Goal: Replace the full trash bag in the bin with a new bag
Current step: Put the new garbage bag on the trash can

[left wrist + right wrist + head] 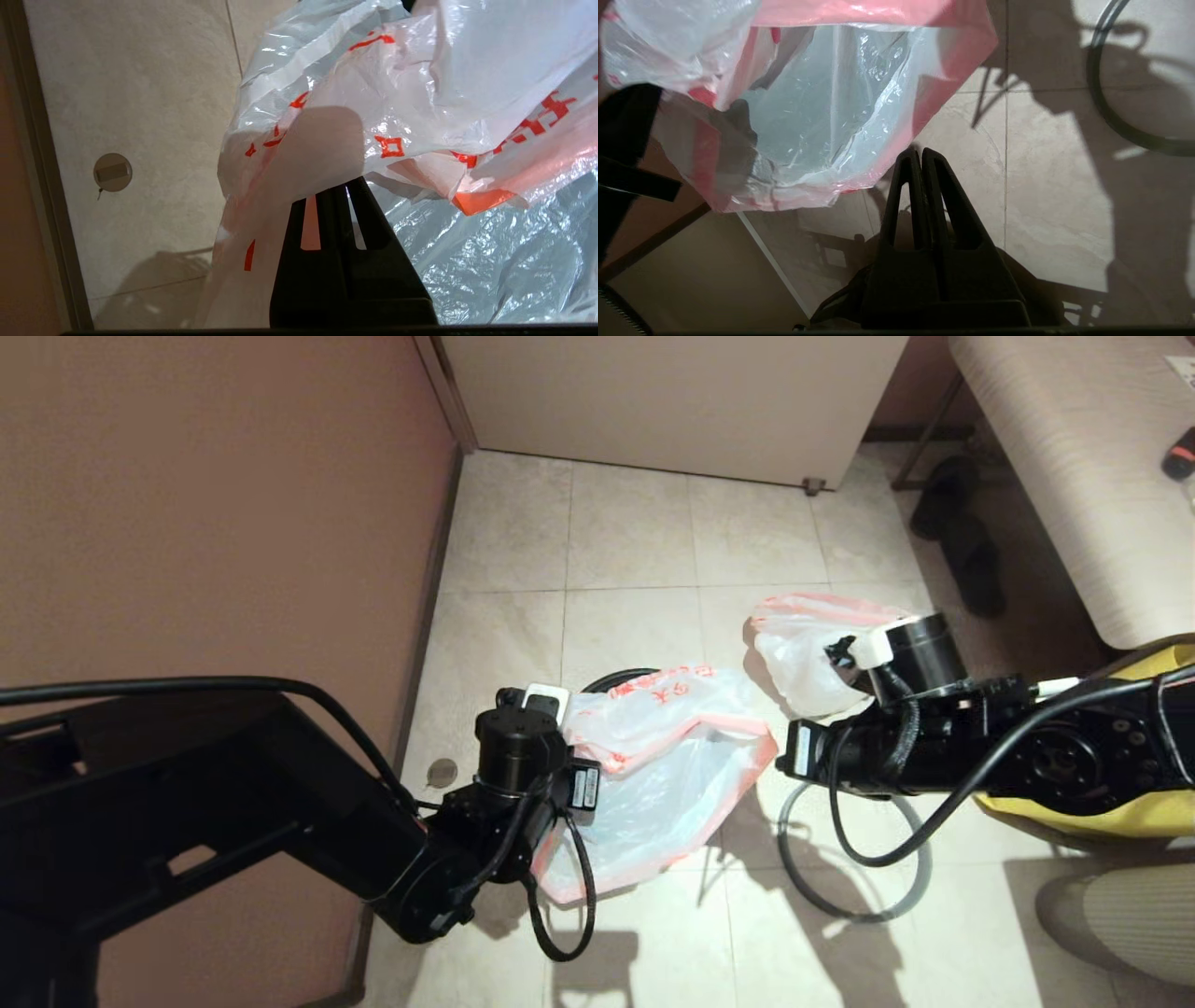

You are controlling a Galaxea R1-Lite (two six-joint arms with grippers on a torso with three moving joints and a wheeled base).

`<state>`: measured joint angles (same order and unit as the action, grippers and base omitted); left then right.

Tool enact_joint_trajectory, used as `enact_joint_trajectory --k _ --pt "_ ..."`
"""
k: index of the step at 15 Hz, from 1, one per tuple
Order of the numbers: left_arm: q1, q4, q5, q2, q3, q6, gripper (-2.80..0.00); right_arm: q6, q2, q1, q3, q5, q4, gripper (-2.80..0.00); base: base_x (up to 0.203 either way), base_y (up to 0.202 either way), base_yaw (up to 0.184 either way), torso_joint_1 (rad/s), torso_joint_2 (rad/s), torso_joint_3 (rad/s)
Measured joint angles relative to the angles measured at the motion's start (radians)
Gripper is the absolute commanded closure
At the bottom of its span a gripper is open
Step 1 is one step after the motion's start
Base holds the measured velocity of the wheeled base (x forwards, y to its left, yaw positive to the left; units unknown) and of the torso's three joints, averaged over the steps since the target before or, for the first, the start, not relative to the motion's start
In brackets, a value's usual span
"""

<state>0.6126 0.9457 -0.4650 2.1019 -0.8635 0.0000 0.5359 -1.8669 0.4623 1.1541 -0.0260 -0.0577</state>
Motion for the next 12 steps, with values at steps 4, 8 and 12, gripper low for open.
enact_joint_trajectory --k 4,8,12 --pt "-0.008 -0.001 0.0 -0.003 -0.004 -0.001 0.0 0.0 -0.109 0.08 0.028 0.107 0.028 -2.8 0.0 0.0 0.0 0.0 0.0 0.0" --pt "-0.007 0.0 -0.001 -0.007 -0.004 0.0 0.0 0.064 -0.123 0.116 -0.005 0.124 0.079 -2.8 0.0 0.0 0.0 0.0 0.0 0.0" --pt "-0.007 0.0 -0.001 -0.008 -0.004 0.0 0.0 0.064 -0.167 0.1 -0.011 0.124 -0.053 -2.8 0.0 0.0 0.0 0.0 0.0 0.0"
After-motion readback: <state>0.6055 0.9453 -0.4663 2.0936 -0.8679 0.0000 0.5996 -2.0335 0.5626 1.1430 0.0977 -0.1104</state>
